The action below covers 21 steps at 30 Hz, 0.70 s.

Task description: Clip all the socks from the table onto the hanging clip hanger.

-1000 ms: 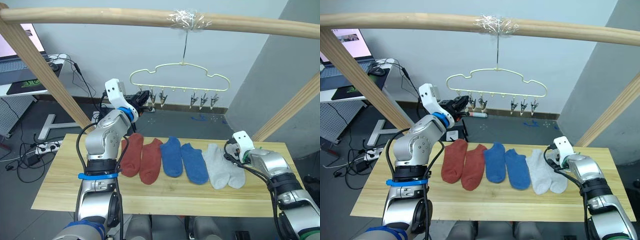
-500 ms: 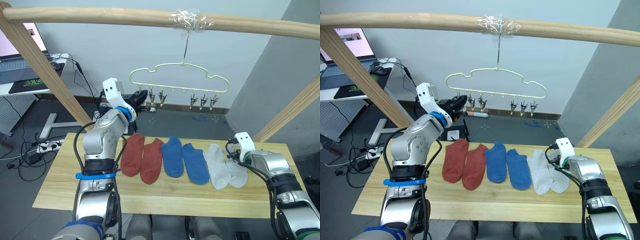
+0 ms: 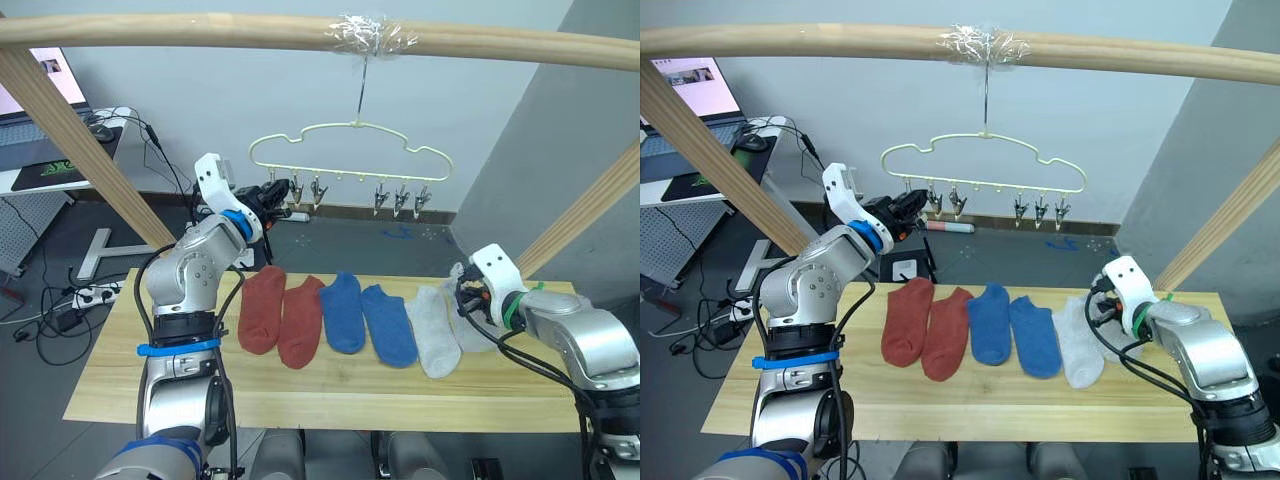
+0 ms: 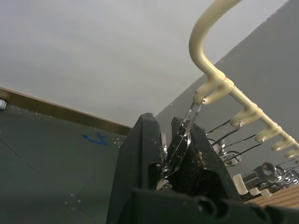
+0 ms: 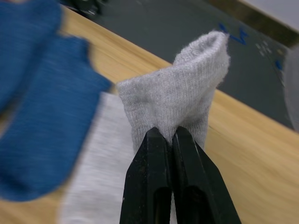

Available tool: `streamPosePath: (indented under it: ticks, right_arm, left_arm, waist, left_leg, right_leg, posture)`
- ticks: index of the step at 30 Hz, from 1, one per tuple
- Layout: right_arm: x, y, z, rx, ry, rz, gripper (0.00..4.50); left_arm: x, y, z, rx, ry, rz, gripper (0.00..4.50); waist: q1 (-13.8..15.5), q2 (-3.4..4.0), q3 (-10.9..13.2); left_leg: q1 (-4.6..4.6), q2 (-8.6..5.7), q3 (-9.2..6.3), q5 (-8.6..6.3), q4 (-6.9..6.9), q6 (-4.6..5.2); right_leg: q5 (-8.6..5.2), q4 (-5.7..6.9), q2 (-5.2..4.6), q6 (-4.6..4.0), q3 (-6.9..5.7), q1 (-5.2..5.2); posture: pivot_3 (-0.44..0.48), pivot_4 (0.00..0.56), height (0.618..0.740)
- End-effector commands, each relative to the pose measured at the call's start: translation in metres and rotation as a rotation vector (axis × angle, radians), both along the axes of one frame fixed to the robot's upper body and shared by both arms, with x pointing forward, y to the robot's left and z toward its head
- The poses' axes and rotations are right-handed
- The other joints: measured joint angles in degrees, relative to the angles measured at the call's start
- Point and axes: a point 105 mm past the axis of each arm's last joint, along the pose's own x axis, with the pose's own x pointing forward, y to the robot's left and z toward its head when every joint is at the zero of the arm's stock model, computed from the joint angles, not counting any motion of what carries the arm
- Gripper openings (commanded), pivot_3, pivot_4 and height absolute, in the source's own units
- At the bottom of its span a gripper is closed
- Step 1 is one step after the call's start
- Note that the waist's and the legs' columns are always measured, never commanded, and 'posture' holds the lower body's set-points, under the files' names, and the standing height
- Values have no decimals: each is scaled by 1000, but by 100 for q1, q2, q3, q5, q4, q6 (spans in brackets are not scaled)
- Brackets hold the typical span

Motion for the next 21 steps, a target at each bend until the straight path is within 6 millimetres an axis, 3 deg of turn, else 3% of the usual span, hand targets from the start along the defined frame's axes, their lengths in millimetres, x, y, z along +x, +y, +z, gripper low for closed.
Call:
streamPosePath:
  ticks: [1,10,13,21]
  right_arm:
    - [-2,23,27,40,-75,58,18]
    - [10,105,56,151,-128,229,18]
    - [10,134,54,172,-109,301,18]
    - [23,183,53,173,-118,418,18]
  left_arm:
    - [2,8,9,-72,11,13,312]
    - [2,14,10,-191,109,0,312]
    - [1,13,9,-241,149,-15,312]
    - [-4,13,6,-304,236,-36,312]
  waist:
    - [-11,0,1]
    - [-47,1,3]
    - [-55,1,3]
    - [-112,2,4]
  left_leg:
    - [1,0,1,0,0,0]
    - [-5,1,-3,0,-2,0]
    - [-10,1,-2,0,-4,0]
    - [-8,2,-2,1,-4,0]
  right_leg:
    - [0,0,0,0,1,0]
    - [0,6,1,0,-1,-13]
    - [0,5,1,-1,0,-20]
    - [1,13,0,-1,1,-23]
  posture:
    - [54,209,740]
    - [58,209,740]
    - [58,209,740]
    - [70,217,740]
